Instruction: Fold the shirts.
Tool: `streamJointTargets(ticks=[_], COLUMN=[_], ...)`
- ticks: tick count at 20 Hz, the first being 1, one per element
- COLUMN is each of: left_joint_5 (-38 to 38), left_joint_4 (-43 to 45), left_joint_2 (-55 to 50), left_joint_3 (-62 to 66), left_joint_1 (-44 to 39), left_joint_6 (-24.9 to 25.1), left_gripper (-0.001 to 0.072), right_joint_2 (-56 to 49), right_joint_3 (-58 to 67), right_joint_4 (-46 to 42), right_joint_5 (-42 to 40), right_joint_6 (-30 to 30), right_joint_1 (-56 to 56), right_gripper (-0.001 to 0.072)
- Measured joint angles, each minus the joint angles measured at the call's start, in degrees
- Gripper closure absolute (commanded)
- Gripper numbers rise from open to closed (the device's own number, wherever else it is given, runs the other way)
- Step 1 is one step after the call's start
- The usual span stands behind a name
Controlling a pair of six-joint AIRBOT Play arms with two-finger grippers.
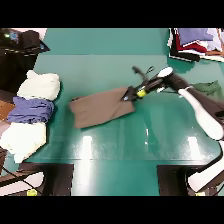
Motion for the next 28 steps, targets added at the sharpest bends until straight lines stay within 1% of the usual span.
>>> streamJointTargets(ticks=[3,7,10,14,17,20,24,28], left_joint_5=[2.19,7.32,11.06,13.33,14.01,14.10,13.49,12.70], left_joint_4=[-0.31,-0.55,-0.55,-0.50,-0.33,-0.04,1.25,2.60], left_joint_2=[0.00,0.00,0.00,0.00,0.00,0.00,0.00,0.00], left_joint_3=[0.00,0.00,0.00,0.00,0.00,0.00,0.00,0.00], left_joint_1=[-5.79,-12.94,-16.57,-18.67,-19.26,-19.39,-19.50,-19.52], left_joint_6=[0.00,0.02,0.02,0.00,0.00,-0.02,-0.09,-0.11], left_gripper=[0.0679,0.0679,0.0679,0.0679,0.0679,0.0679,0.0679,0.0679], right_joint_2=[6.93,14.45,16.94,16.96,14.49,11.69,10.47,11.91], right_joint_3=[0.00,0.00,0.00,0.81,4.70,11.08,18.84,23.61], right_joint_4=[-2.69,-8.15,-10.14,-10.84,-11.13,-11.10,-11.19,-11.65], right_joint_5=[0.44,0.52,-0.83,-6.38,-9.07,-9.20,-6.47,-3.48], right_joint_6=[2.89,4.83,5.51,5.70,5.86,5.88,6.23,7.58], right_joint_1=[-8.96,-23.10,-33.88,-44.74,-49.03,-50.49,-51.67,-52.98], right_gripper=[0.0697,0.0697,0.0697,0.0697,0.0698,0.0697,0.0698,0.0698])
